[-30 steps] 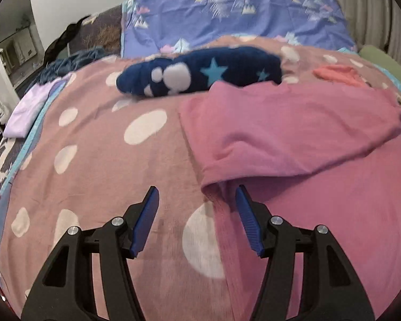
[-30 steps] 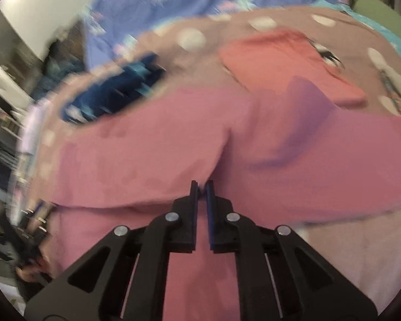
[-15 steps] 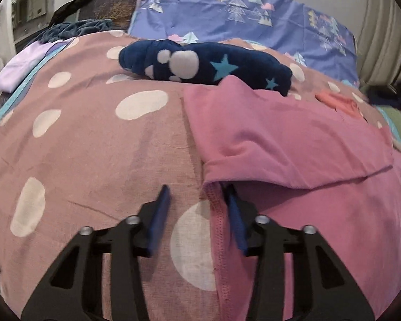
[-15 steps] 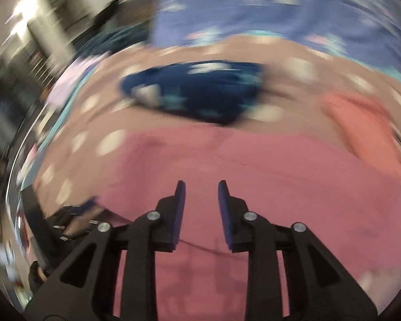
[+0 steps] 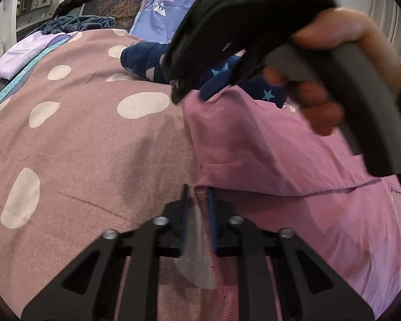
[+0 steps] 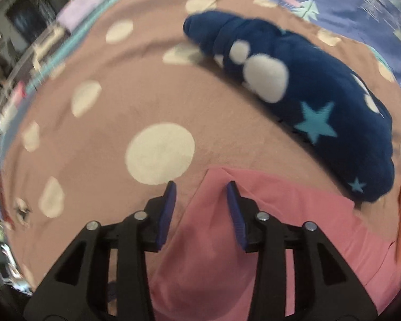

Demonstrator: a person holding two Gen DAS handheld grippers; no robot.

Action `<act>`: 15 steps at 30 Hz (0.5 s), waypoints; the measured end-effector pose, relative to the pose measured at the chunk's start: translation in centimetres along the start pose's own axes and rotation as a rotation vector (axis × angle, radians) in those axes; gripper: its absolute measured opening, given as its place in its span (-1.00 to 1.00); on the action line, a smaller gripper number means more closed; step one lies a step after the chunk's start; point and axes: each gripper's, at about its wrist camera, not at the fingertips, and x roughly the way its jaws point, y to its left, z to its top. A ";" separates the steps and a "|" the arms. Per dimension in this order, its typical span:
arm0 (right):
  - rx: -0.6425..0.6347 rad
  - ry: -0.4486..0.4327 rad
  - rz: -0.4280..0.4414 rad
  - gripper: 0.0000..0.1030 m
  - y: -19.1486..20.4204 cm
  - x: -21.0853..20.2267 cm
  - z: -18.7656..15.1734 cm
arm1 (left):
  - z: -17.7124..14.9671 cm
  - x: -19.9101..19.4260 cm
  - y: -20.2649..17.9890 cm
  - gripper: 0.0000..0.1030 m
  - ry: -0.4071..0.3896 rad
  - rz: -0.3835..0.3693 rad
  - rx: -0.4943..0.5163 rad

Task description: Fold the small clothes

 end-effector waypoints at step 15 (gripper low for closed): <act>0.187 -0.253 0.180 -0.53 -6.4 -6.0 -7.4 | -0.7 -0.6 -2.3 -0.90 0.049 0.275 0.196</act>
